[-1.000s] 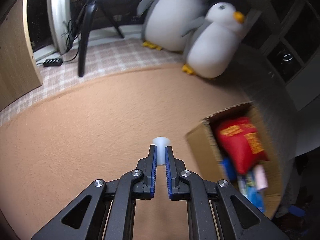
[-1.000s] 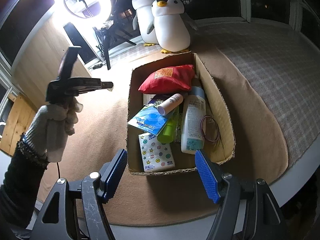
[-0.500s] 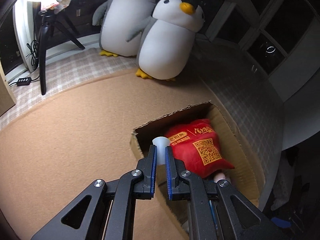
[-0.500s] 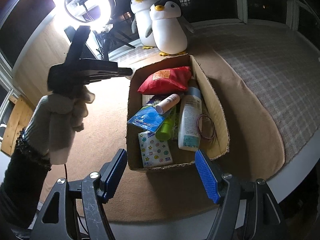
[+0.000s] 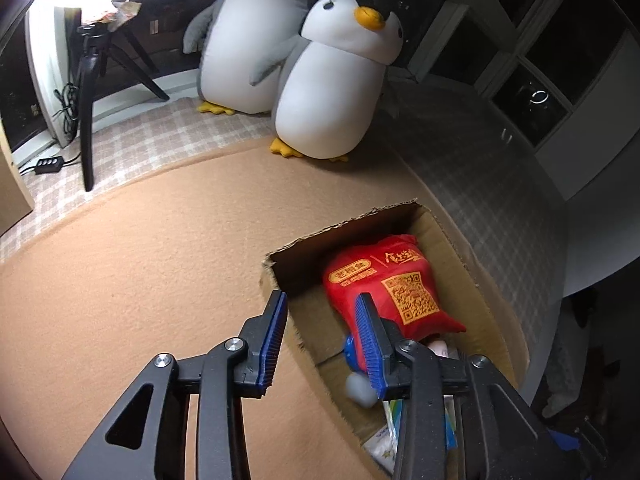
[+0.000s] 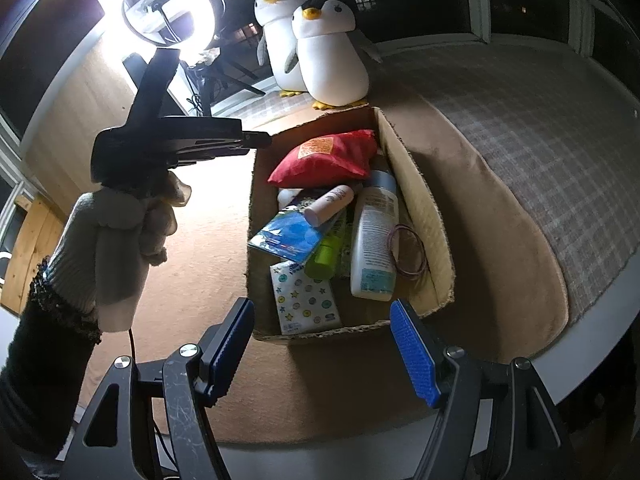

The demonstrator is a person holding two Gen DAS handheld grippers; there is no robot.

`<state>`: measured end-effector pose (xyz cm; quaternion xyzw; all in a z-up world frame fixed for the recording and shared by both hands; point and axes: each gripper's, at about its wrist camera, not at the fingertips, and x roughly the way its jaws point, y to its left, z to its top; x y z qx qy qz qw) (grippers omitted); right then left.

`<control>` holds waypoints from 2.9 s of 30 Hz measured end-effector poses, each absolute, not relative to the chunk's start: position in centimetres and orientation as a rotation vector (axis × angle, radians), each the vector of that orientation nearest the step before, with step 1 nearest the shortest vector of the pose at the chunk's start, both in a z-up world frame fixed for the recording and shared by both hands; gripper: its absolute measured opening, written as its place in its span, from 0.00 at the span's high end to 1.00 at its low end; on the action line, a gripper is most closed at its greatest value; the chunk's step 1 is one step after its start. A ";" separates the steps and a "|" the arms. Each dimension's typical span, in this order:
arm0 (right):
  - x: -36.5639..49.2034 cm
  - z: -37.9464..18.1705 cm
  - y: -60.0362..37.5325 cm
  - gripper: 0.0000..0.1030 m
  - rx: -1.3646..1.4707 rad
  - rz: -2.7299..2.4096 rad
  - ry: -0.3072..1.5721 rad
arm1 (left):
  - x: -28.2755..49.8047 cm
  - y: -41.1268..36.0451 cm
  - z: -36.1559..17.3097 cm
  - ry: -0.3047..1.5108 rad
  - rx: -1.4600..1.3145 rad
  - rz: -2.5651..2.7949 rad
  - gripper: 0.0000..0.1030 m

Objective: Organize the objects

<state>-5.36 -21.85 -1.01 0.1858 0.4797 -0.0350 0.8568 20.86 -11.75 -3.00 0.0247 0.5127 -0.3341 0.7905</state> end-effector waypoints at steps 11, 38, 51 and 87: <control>-2.8 -0.6 -18.1 0.35 0.332 -0.014 1.006 | 17.8 -2.4 -0.3 1.026 0.015 -0.615 0.38; 1.7 -0.2 -1.5 0.35 0.122 0.159 0.959 | 3.6 21.4 2.7 0.923 0.000 -0.184 0.09; 1.1 -0.4 2.0 0.35 0.050 0.139 0.926 | 1.4 25.2 1.7 0.949 -0.047 -0.112 0.09; 1.3 -0.3 2.6 0.30 0.011 0.064 0.903 | 2.8 24.7 0.6 0.957 -0.026 -0.110 0.08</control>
